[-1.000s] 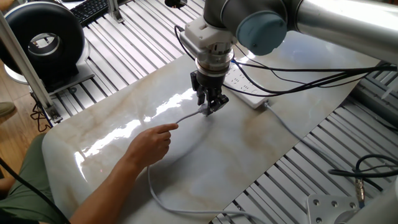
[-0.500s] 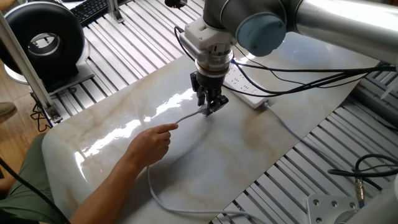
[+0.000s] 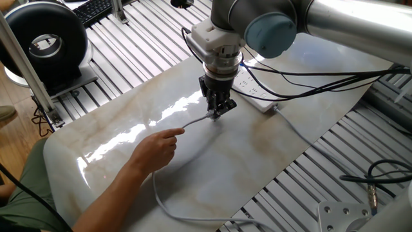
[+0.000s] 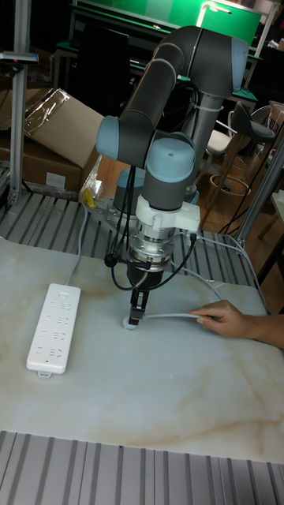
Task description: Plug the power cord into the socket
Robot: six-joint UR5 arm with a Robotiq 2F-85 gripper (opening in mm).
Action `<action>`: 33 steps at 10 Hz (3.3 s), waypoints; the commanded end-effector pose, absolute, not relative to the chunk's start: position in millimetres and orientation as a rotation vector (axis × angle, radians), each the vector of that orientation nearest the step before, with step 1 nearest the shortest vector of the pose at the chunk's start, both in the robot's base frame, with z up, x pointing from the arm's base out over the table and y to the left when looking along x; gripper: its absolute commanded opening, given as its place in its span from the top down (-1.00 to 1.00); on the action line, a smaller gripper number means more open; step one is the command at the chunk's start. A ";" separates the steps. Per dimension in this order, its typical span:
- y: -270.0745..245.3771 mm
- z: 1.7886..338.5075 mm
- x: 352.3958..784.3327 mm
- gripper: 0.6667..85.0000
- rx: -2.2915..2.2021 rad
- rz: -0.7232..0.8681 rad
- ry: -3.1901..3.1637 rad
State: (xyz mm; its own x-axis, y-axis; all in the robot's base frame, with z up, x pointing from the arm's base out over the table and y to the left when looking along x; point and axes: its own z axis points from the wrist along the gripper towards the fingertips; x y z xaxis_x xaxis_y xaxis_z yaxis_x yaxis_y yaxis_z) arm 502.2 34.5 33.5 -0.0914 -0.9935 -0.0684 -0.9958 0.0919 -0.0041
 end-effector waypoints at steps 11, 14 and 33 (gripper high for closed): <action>47.4 39.8 504.9 0.99 -1.982 0.111 2.310; 41.4 40.8 502.5 0.99 -1.978 0.094 2.333; 11.9 74.1 495.5 0.99 -1.651 -0.013 2.619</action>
